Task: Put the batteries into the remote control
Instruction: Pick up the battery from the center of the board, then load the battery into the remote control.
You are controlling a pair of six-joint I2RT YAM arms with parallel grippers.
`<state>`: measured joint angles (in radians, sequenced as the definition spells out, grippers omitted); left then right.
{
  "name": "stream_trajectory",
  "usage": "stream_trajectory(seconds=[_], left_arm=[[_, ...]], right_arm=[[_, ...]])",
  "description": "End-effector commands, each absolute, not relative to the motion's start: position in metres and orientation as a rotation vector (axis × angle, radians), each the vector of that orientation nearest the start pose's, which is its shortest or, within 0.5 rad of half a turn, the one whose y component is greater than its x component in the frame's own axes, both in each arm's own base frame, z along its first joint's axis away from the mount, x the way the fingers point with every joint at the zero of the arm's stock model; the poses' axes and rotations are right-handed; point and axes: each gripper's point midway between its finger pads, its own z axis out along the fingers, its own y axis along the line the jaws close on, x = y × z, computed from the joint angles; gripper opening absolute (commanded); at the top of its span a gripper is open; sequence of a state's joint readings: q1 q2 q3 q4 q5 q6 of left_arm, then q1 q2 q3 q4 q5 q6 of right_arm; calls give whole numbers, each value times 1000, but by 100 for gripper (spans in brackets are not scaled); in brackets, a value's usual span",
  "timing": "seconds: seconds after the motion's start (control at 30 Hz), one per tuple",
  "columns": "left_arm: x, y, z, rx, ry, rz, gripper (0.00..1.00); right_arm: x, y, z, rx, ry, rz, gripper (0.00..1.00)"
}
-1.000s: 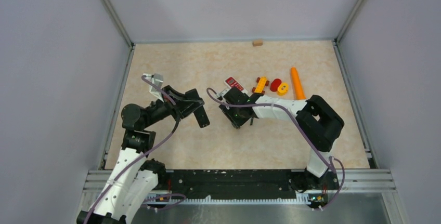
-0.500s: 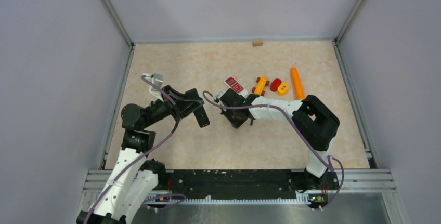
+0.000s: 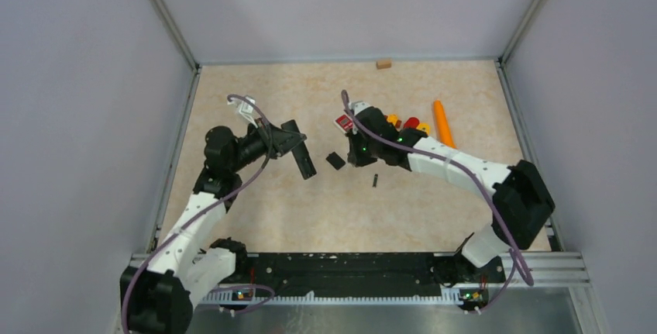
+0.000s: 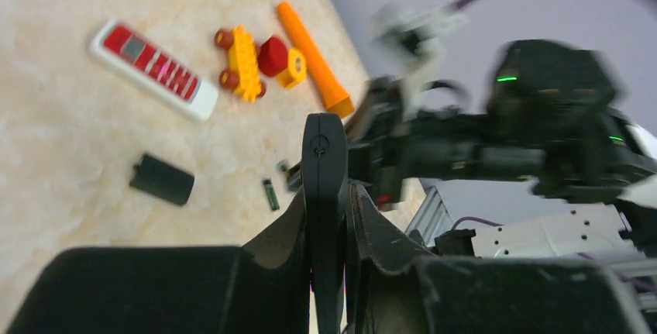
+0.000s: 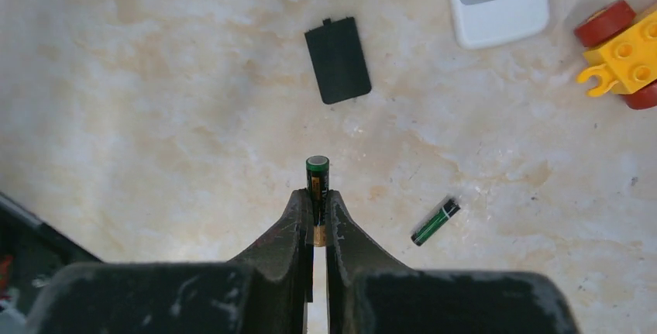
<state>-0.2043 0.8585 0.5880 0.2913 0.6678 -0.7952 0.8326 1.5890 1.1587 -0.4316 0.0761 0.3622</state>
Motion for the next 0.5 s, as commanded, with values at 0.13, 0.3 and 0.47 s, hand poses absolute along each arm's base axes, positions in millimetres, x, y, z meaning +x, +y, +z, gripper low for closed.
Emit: stream_trajectory(seconds=[0.13,0.3,0.47], left_arm=[[296,-207,227,-216,1950,-1459,0],[301,-223,203,-269,2030,-1532,0],[301,-232,200,-260,2024,-1557,0]], right_arm=[[240,324,188,-460,2406,826,0],[219,342,198,-489,2451,1010,0],[215,353,207,-489,2441,1091,0]])
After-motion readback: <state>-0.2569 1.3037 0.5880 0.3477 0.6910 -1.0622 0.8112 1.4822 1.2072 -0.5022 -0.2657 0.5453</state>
